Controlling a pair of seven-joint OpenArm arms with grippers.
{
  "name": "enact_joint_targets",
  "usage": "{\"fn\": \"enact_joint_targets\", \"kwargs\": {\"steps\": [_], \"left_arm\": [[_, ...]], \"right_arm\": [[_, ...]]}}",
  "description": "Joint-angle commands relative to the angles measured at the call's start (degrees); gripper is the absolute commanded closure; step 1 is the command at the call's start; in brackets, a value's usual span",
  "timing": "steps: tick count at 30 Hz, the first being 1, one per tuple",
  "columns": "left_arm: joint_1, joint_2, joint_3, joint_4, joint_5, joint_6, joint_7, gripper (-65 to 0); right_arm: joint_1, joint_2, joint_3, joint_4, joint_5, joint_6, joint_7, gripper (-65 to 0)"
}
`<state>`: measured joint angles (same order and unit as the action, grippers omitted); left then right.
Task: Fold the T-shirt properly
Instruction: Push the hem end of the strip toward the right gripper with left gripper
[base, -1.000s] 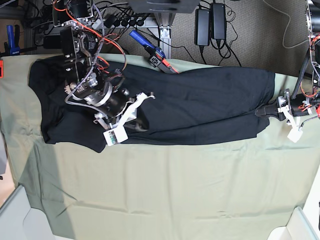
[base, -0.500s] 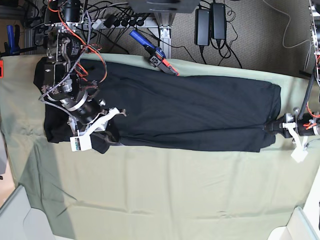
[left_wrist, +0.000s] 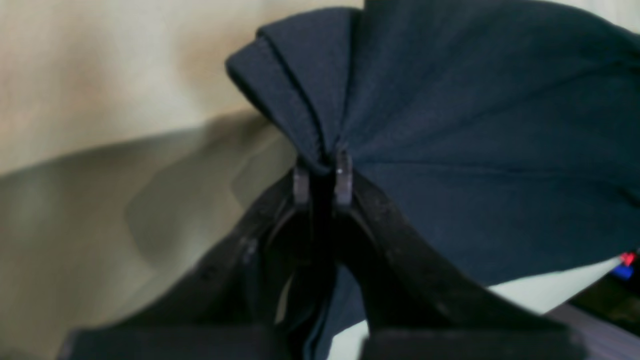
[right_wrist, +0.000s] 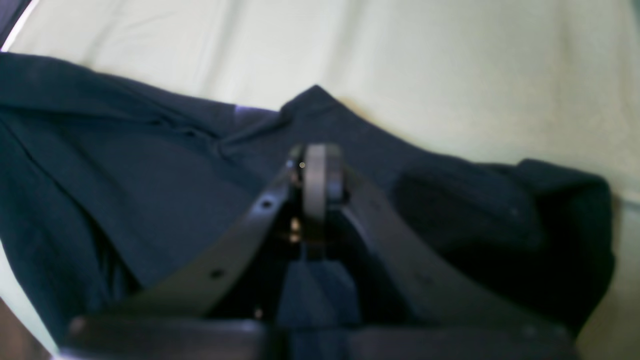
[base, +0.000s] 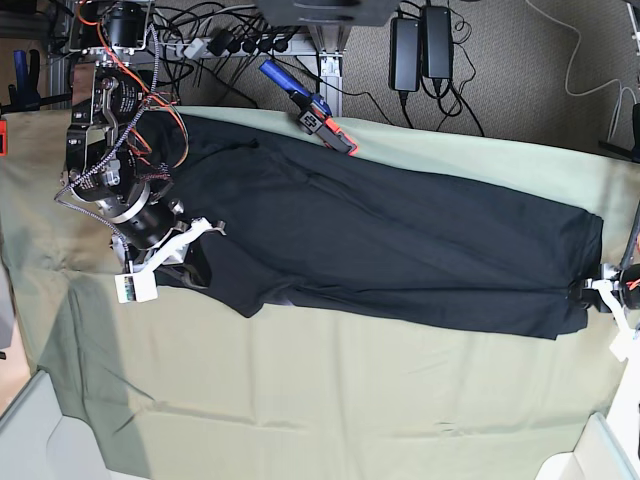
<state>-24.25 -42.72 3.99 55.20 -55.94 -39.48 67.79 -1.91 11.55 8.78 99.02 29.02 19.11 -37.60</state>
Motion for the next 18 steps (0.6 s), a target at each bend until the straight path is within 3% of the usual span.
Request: {"fn": "enact_joint_targets", "kwargs": {"steps": [1, 5, 12, 18], "left_arm": [[-1.29, -1.75, 0.33, 1.79, -0.9, -0.52, 1.01, 0.0], [-0.72, -1.9, 5.18, 8.68, -5.79, 0.44, 8.55, 0.0], [0.17, -0.83, 16.15, 23.17, -5.03, 1.36, 7.43, 0.0], [0.28, 5.07, 21.18, 27.36, -5.05, 2.01, 6.58, 0.0]], "right_arm": [[0.96, 0.35, 0.28, 1.4, 1.01, 3.85, 1.33, 0.0], [0.94, 0.37, 0.39, 1.57, 0.98, 3.85, 1.33, 0.0], [1.2, 0.35, 0.37, 1.57, 0.92, 3.85, 1.38, 0.0], [1.55, 0.52, 0.37, 1.57, 0.33, 3.82, 1.55, 0.0]]}}
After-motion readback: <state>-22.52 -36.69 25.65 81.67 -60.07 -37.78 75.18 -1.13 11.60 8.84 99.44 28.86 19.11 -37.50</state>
